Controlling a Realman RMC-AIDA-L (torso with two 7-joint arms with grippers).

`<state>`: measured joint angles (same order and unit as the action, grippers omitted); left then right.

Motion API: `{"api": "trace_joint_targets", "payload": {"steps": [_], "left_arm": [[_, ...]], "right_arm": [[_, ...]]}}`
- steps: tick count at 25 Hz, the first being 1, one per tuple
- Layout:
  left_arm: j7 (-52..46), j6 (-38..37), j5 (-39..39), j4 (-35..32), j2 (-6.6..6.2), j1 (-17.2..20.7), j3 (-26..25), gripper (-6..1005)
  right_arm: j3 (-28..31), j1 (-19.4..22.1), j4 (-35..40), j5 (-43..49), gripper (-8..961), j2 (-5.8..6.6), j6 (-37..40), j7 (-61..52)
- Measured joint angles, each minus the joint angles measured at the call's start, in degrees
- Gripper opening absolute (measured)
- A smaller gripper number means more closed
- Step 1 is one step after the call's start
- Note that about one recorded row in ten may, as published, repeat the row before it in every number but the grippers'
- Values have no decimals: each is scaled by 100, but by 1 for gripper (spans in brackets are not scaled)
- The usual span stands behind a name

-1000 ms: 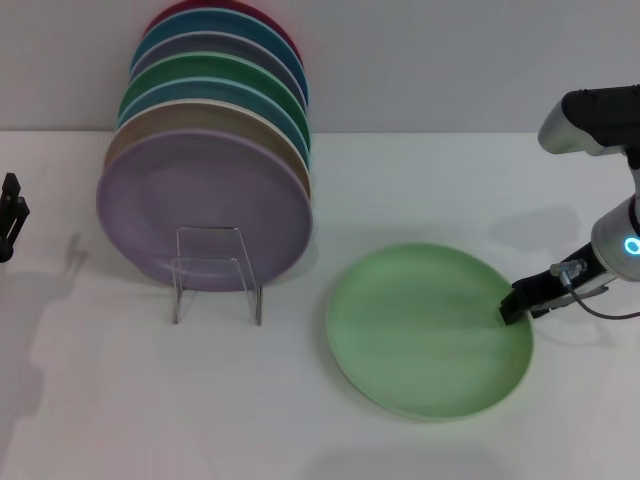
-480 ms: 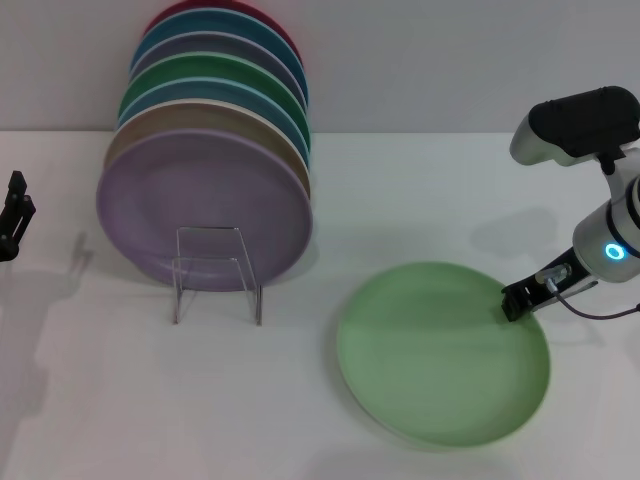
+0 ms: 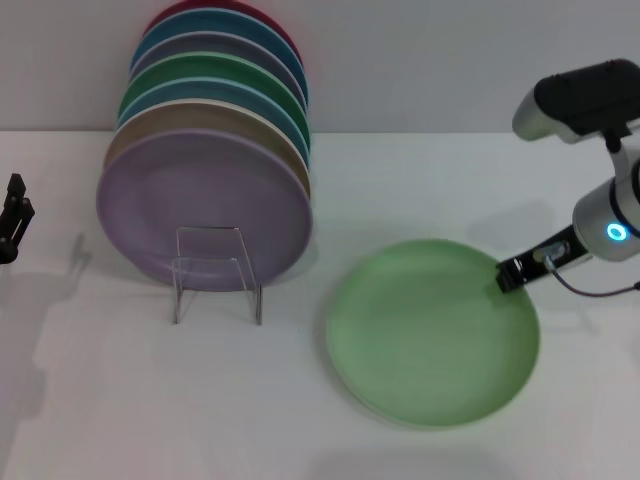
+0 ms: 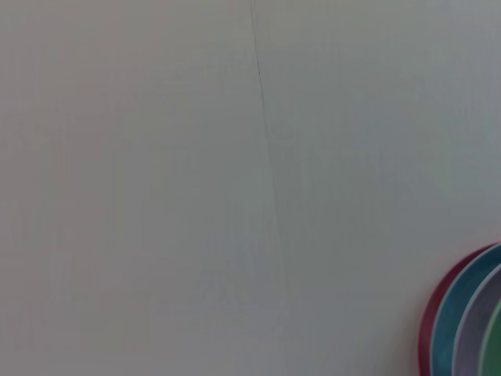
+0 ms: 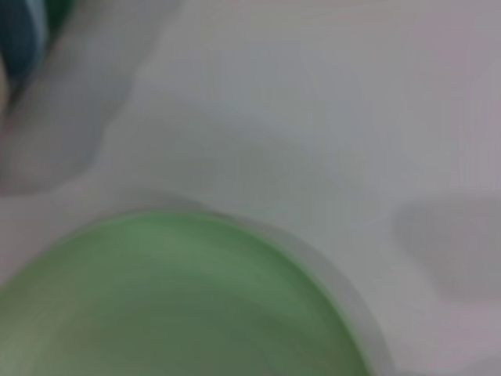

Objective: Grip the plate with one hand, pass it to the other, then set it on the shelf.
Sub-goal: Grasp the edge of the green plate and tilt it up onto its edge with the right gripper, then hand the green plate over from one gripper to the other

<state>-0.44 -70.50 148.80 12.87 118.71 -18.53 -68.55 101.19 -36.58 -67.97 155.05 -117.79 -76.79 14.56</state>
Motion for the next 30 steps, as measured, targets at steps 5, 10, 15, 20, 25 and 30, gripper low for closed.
{"api": "trace_joint_targets", "payload": {"steps": [5, 10, 15, 20, 25, 30], "left_arm": [[0, -34, -6, 35, 1, 36, -16, 803], [0, -244, -33, 38, -3, 104, -48, 803], [0, -603, -40, 48, -6, 180, -91, 803], [0, -980, -43, 49, -7, 237, -104, 803], [-1, -1158, -11, 49, -24, 257, -91, 803], [-284, -1131, 162, 111, -88, 249, 12, 802]], "right_arm": [[72, 204, -645, -14, 40, -91, -55, 163], [95, 592, -1664, -253, 21, -95, -139, 198], [209, 954, -2471, -428, 21, -97, -230, 296], [392, 1352, -3301, -582, 21, -99, -281, 555], [400, 1953, -3917, -760, 21, -129, 336, 987], [363, 2889, -3907, -2479, 21, -148, 1969, 2211]]}}
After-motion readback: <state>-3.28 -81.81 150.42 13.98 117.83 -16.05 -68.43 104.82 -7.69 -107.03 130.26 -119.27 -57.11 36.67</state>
